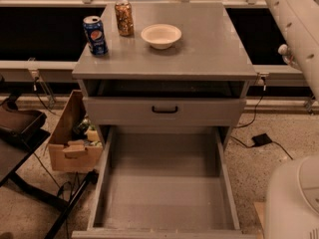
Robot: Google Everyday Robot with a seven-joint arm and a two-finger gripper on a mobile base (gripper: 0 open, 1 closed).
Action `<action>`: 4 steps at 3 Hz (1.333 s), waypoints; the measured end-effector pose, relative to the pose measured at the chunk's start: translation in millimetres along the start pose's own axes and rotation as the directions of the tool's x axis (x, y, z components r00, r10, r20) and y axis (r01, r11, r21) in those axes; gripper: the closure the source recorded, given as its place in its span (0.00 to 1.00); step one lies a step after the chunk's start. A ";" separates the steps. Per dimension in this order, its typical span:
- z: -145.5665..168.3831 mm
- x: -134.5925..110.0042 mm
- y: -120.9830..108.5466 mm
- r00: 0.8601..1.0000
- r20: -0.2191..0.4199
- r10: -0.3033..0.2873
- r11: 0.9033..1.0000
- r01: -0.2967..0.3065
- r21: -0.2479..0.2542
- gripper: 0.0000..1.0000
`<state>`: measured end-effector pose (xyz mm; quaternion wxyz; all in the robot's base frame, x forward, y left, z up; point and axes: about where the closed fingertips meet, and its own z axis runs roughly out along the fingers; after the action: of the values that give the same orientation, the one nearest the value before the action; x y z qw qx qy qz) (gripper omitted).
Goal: Place water bottle into middle drawer
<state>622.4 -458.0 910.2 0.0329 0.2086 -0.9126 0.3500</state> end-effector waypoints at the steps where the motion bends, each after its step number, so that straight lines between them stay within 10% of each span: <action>1: 4.7 3.7 -9.1 0.999 0.050 -0.017 0.998 0.014 0.064 1.00; 2: 4.7 3.7 -9.1 0.999 0.050 -0.017 0.998 0.014 0.064 1.00; 3: 9.8 7.8 10.3 0.994 0.090 -0.061 0.997 0.066 -0.051 1.00; 4: 14.2 38.1 21.2 0.961 0.263 -0.085 0.961 0.149 -0.234 1.00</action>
Offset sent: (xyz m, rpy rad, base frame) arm -0.0092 -0.0080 0.0038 -0.0313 -0.0193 0.0307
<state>580.3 -466.8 894.1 -0.0357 0.2993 -0.9324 0.1995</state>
